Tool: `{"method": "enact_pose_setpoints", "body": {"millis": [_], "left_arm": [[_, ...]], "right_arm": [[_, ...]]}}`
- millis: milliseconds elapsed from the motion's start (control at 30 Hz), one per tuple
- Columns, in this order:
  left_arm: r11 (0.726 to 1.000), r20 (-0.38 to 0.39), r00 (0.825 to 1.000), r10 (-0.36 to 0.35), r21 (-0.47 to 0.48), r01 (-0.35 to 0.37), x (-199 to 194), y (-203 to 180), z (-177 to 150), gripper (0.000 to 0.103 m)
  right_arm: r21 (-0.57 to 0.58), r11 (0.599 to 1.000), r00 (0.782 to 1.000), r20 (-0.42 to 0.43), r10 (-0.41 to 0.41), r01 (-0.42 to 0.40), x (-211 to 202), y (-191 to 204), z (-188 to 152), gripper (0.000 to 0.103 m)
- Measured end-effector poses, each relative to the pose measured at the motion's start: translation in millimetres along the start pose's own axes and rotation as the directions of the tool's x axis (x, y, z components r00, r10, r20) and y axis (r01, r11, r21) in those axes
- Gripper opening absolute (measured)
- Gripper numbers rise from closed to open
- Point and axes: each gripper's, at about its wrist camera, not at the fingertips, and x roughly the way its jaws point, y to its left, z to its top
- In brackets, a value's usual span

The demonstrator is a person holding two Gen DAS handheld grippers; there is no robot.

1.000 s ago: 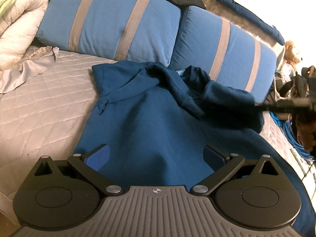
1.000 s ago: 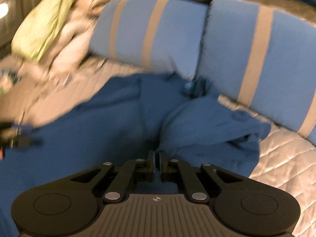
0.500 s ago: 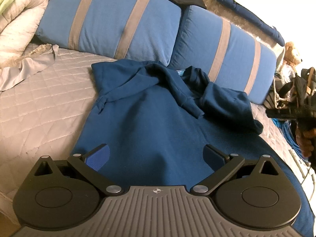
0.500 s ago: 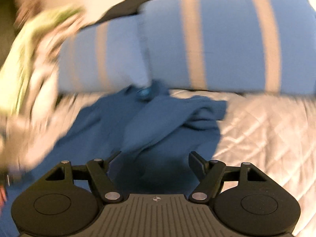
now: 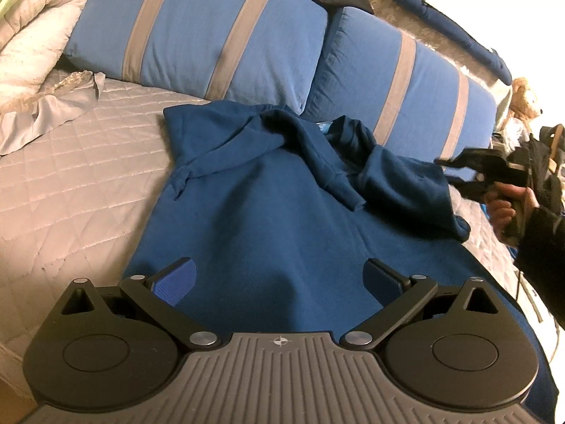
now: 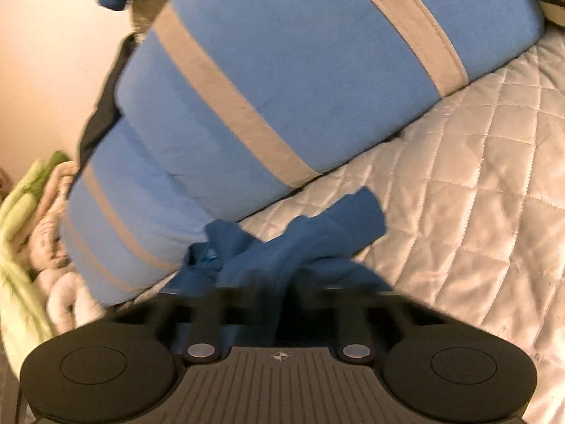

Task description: Fold clothes

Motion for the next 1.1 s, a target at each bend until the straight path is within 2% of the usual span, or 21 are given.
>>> {"method": "enact_pose_setpoints", "body": {"millis": [33, 133, 267, 367, 433, 500, 533, 600, 667, 733, 833, 933, 1000, 1100], "left_arm": [[1.000, 0.001, 1.000, 0.001, 0.000, -0.001, -0.2, -0.3, 0.1, 0.103], [1.000, 0.002, 1.000, -0.001, 0.001, 0.001, 0.1, 1.4, -0.4, 0.103], [1.000, 0.005, 1.000, -0.003, -0.001, 0.003, -0.4, 1.9, -0.9, 0.103], [1.000, 0.007, 1.000, -0.004, -0.001, 0.004, -0.5, 2.2, -1.5, 0.103], [1.000, 0.008, 1.000, -0.003, -0.001, 0.003, -0.7, 1.6, -1.6, 0.103], [1.000, 0.008, 1.000, -0.003, -0.001, 0.003, -0.6, 1.5, -1.5, 0.103], [1.000, 0.008, 1.000, -0.003, -0.001, 0.003, -0.5, 1.5, -1.5, 0.103], [1.000, 0.007, 1.000, -0.003, -0.001, 0.003, -0.3, 1.5, -1.3, 0.103], [1.000, 0.007, 1.000, -0.004, -0.002, 0.004, -0.1, 1.4, -1.2, 0.103], [1.000, 0.005, 1.000, -0.002, 0.001, 0.002, 0.2, 0.9, -0.8, 0.103], [1.000, 0.005, 1.000, -0.001, 0.001, 0.001, 0.0, 1.0, -1.0, 0.103], [1.000, 0.006, 1.000, 0.000, 0.000, 0.000, -0.3, 1.2, -1.3, 0.103], [1.000, 0.007, 1.000, 0.000, -0.001, 0.000, -0.6, 1.4, -1.5, 0.103], [1.000, 0.005, 1.000, -0.001, -0.001, 0.001, -0.2, 1.7, -1.4, 0.103]], "right_arm": [[-0.015, 1.000, 1.000, 0.016, -0.008, 0.008, -2.5, 2.3, 1.4, 0.011], [-0.165, 0.984, 0.988, 0.149, -0.038, 0.062, -31.0, 27.3, 6.1, 0.010], [-0.369, 0.914, 0.955, 0.291, -0.061, 0.171, -82.3, 65.3, -16.9, 0.010], [-0.413, 0.885, 0.958, 0.267, -0.107, 0.214, -95.9, 60.6, -47.3, 0.011], [-0.406, 0.883, 0.967, 0.192, -0.171, 0.236, -91.5, 44.3, -65.4, 0.015], [-0.391, 0.880, 0.963, 0.113, -0.244, 0.269, -86.4, 23.2, -83.3, 0.024], [-0.365, 0.895, 0.966, 0.081, -0.245, 0.258, -87.4, 12.7, -89.8, 0.028], [-0.294, 0.928, 0.973, 0.033, -0.230, 0.229, -92.1, -6.9, -100.2, 0.053], [-0.211, 0.959, 0.982, 0.031, -0.188, 0.190, -101.3, -21.2, -106.7, 0.059], [-0.125, 0.980, 0.987, 0.048, -0.152, 0.157, -108.6, -33.1, -106.5, 0.060], [0.032, 0.993, 0.990, 0.082, -0.114, 0.112, -114.7, -50.7, -98.3, 0.062], [0.204, 0.975, 0.987, 0.115, -0.109, 0.084, -111.5, -71.1, -88.8, 0.062], [0.317, 0.946, 0.984, 0.141, -0.113, 0.063, -106.9, -86.5, -84.7, 0.062], [0.412, 0.907, 0.977, 0.147, -0.155, 0.082, -98.5, -99.0, -83.1, 0.062]]}}
